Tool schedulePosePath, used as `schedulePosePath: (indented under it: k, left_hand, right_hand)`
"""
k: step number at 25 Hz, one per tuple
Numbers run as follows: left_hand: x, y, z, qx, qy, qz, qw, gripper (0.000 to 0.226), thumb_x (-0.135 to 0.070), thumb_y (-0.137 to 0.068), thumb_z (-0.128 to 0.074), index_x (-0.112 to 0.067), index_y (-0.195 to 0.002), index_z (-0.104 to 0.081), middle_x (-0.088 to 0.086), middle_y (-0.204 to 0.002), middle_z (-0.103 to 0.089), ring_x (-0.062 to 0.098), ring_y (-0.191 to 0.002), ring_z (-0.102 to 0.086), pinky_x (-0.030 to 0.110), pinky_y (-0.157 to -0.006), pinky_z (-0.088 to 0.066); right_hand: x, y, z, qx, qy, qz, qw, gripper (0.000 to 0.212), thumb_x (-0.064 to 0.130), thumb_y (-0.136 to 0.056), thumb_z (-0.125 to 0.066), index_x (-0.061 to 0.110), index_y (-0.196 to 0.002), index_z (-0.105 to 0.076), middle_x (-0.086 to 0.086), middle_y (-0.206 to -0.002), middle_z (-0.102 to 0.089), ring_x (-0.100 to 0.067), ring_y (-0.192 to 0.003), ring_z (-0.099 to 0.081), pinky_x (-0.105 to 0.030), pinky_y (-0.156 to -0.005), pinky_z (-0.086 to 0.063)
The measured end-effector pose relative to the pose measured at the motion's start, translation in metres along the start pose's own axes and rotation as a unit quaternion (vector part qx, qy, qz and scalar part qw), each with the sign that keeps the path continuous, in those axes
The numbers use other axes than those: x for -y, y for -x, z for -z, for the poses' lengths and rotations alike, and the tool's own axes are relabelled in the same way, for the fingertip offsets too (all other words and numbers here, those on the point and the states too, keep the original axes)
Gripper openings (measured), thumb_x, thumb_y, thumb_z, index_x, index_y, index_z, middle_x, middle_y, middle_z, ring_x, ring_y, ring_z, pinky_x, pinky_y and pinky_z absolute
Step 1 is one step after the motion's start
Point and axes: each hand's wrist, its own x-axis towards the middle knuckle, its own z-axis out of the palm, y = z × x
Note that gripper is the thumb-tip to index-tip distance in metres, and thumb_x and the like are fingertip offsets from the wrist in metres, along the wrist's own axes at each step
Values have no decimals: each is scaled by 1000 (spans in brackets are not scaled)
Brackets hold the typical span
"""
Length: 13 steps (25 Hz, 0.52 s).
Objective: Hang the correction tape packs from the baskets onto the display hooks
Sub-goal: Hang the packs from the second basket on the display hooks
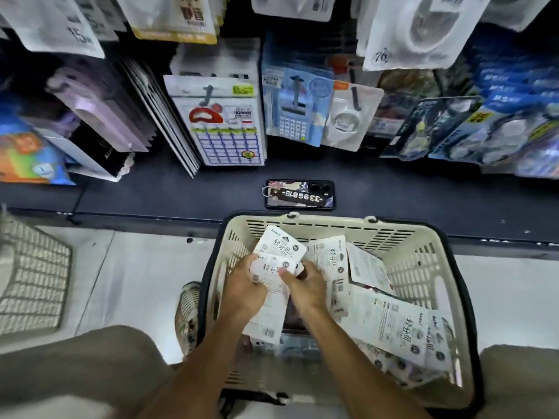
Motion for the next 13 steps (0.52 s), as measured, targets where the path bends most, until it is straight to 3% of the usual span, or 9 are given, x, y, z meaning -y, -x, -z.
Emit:
schedulePosePath:
  k: [3, 6, 11, 13]
  left_hand:
    - [1, 2, -1, 7, -5, -2, 1000, 69, 7, -85, -58, -20, -147, -47, 6, -134, -63, 26, -111, -66, 43, -92, -58]
    - [1, 6, -3, -18, -34, -22, 999, 66, 3, -86, -59, -17, -147, -45, 8, -139, -54, 27, -118, -60, 41, -98, -53]
    - [3, 11, 0, -46, -33, -43, 997, 53, 0, -87, -63, -15, -137, -55, 8, -130, -61, 25, -107, -64, 42, -92, -56]
    - [1, 13, -1, -61, -47, -68, 995, 46, -8, -91, -64, -15, -136, -56, 6, -136, -59, 27, -112, -64, 43, -97, -54]
  right_hand:
    - [2, -4, -3, -66, 64, 52, 994, 26, 30, -90, -74, 11, -106, -64, -4, -107, -73, -24, -98, -68, -43, -88, -56]
    - [4, 3, -9, -106, 176, 113, 972, 29, 38, -89, -74, 14, -101, -63, 2, -98, -70, -18, -85, -65, -31, -72, -51]
    - [19, -2, -7, -32, 118, 79, 989, 21, 34, -93, -70, 14, -100, -75, 1, -95, -77, -16, -78, -70, -31, -70, -58]
    - [27, 5, -3, -30, 148, 126, 981, 23, 29, -96, -67, 9, -91, -74, -3, -84, -76, -20, -72, -69, -30, -62, -55]
